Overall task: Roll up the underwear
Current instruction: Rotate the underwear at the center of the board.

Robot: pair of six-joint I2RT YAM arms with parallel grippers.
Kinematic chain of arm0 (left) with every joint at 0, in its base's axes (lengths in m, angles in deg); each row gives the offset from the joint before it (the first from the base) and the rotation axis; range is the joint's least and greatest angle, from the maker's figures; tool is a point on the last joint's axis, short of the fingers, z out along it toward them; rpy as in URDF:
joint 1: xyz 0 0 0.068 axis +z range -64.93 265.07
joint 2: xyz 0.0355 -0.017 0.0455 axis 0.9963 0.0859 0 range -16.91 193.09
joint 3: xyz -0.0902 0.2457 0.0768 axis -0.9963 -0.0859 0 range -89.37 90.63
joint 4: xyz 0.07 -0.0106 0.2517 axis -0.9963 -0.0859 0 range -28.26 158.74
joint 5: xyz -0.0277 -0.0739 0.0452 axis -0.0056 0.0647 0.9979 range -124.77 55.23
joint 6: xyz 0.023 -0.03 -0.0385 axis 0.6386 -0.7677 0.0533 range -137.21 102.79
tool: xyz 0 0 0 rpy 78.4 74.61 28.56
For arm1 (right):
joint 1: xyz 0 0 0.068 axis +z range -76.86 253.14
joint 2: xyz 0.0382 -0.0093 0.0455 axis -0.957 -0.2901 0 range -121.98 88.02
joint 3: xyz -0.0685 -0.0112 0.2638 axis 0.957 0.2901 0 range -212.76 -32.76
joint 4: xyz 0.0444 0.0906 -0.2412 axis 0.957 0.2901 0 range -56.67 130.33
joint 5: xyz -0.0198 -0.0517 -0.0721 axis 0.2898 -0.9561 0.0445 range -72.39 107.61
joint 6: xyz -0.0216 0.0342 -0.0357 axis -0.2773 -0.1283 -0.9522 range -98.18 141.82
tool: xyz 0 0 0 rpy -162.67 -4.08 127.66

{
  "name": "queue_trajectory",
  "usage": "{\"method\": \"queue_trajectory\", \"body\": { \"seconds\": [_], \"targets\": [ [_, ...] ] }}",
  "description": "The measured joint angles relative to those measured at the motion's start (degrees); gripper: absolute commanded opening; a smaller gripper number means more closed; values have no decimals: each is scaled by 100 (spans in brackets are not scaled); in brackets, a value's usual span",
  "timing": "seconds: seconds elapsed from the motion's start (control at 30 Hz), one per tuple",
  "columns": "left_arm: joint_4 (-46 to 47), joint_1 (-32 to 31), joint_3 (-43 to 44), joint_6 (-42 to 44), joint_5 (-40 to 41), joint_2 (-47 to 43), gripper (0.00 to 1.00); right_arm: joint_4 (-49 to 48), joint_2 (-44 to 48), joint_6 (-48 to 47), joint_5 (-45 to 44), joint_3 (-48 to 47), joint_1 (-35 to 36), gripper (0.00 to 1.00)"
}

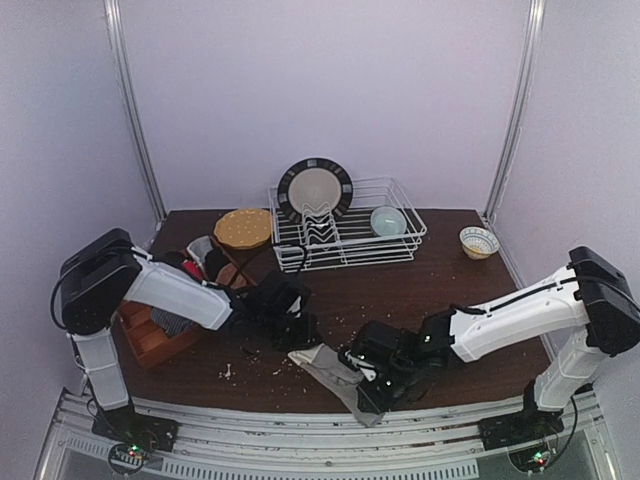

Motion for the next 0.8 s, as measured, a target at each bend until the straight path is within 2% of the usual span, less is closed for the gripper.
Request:
{"method": "queue_trajectory", "body": {
  "seconds": [0.27,0.4,0.5,0.67,0.8],
  "targets": [
    [-177,-188,-286,31,284,-317,0,-415,94,63,-151,195,-798,21],
    [-470,-474,-256,74,525,-334,0,-535,11,-76,-205,144,-1248,27],
    [-678,-629,-245,72,734,-407,0,-557,-85,-243,-238,24,-1513,36],
    [-1075,-691,-240,76,966,-542,0,-315,52,-448,-330,0,-1558,48],
    [-1346,-693,-151,114,1113,-557,0,251,741,-492,-479,61,-1342,50]
  ]
}}
